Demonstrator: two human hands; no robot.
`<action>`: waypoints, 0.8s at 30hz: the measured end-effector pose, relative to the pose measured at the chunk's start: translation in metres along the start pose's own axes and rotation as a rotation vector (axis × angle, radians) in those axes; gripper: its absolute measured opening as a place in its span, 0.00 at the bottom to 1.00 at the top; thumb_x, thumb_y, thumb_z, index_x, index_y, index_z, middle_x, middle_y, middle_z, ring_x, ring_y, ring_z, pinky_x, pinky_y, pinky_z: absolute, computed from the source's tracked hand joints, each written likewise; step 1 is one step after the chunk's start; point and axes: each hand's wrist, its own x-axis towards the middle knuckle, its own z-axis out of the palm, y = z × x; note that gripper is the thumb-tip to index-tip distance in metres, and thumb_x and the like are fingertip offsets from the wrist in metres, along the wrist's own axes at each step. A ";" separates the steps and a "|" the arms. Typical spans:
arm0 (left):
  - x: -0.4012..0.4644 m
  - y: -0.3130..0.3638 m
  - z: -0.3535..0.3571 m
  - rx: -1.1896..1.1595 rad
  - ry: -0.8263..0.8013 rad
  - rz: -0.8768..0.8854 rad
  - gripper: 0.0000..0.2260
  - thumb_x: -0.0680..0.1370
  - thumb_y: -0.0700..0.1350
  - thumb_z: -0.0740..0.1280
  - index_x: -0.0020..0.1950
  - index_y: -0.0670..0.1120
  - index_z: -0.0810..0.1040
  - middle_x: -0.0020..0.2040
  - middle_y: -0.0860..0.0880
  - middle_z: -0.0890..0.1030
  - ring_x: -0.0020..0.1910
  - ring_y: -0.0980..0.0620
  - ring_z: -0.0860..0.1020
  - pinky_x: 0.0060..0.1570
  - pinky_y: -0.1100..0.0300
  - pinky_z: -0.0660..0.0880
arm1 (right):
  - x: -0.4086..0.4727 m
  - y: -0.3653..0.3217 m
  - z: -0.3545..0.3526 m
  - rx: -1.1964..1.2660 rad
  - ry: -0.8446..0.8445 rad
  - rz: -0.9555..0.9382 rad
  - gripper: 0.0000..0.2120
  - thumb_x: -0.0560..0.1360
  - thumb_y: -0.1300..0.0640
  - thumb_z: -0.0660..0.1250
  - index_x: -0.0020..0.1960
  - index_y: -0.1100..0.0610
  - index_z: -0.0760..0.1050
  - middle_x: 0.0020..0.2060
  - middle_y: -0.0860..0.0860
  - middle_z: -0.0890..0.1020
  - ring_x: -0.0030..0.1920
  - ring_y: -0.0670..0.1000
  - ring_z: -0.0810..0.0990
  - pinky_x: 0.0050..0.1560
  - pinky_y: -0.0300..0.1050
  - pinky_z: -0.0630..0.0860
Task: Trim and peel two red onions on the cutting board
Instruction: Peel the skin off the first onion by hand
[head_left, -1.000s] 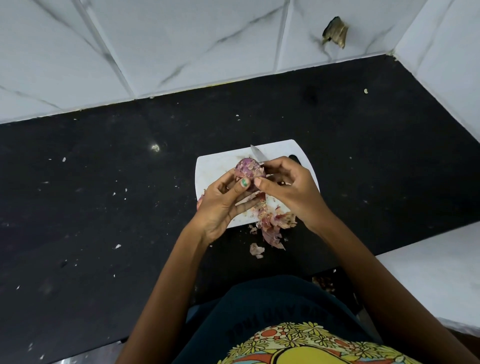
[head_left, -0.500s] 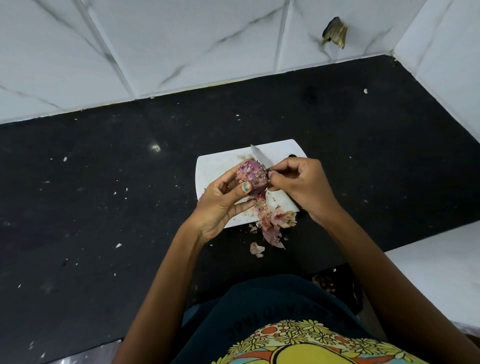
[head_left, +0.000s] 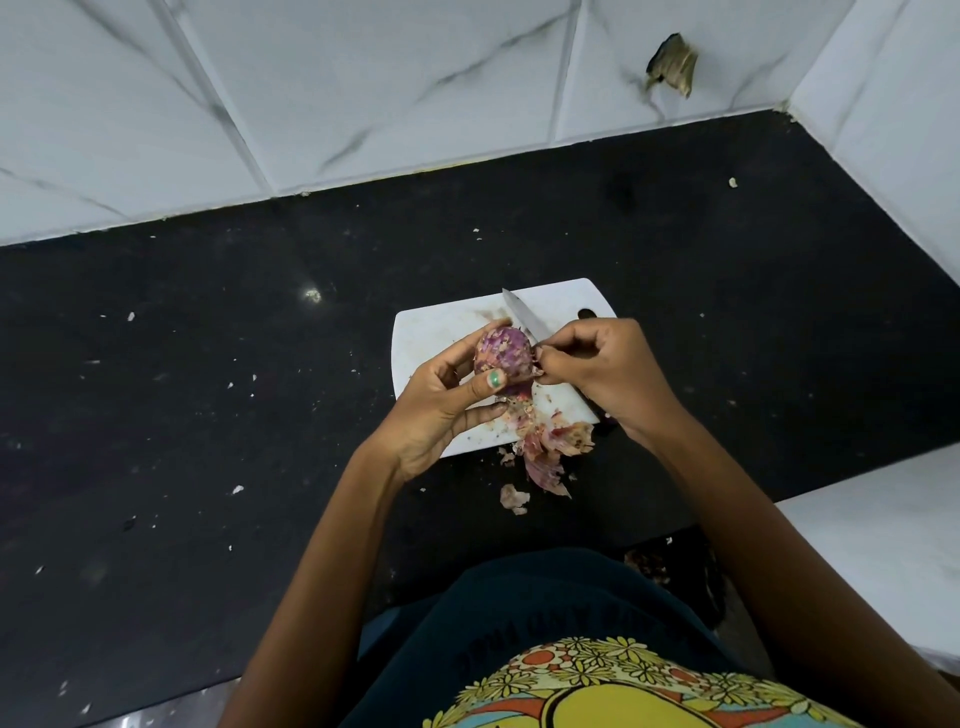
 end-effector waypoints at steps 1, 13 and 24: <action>0.000 0.000 0.000 -0.002 0.004 -0.004 0.23 0.69 0.42 0.69 0.64 0.52 0.76 0.61 0.46 0.76 0.50 0.53 0.82 0.42 0.63 0.80 | 0.000 0.000 0.000 0.020 -0.007 0.011 0.04 0.72 0.67 0.69 0.42 0.61 0.81 0.36 0.54 0.83 0.35 0.46 0.83 0.36 0.34 0.78; 0.002 0.004 -0.005 0.075 -0.041 -0.012 0.25 0.70 0.41 0.68 0.67 0.51 0.73 0.61 0.48 0.76 0.53 0.52 0.81 0.45 0.63 0.80 | 0.002 -0.005 -0.004 -0.001 -0.073 0.049 0.03 0.71 0.63 0.72 0.42 0.64 0.81 0.35 0.55 0.83 0.33 0.46 0.83 0.34 0.34 0.78; 0.005 -0.003 -0.007 -0.028 0.006 -0.033 0.20 0.69 0.41 0.67 0.61 0.50 0.76 0.53 0.51 0.82 0.49 0.55 0.83 0.42 0.63 0.80 | 0.002 0.004 0.001 0.061 -0.007 0.051 0.03 0.73 0.67 0.69 0.44 0.63 0.81 0.37 0.55 0.83 0.34 0.47 0.83 0.37 0.35 0.79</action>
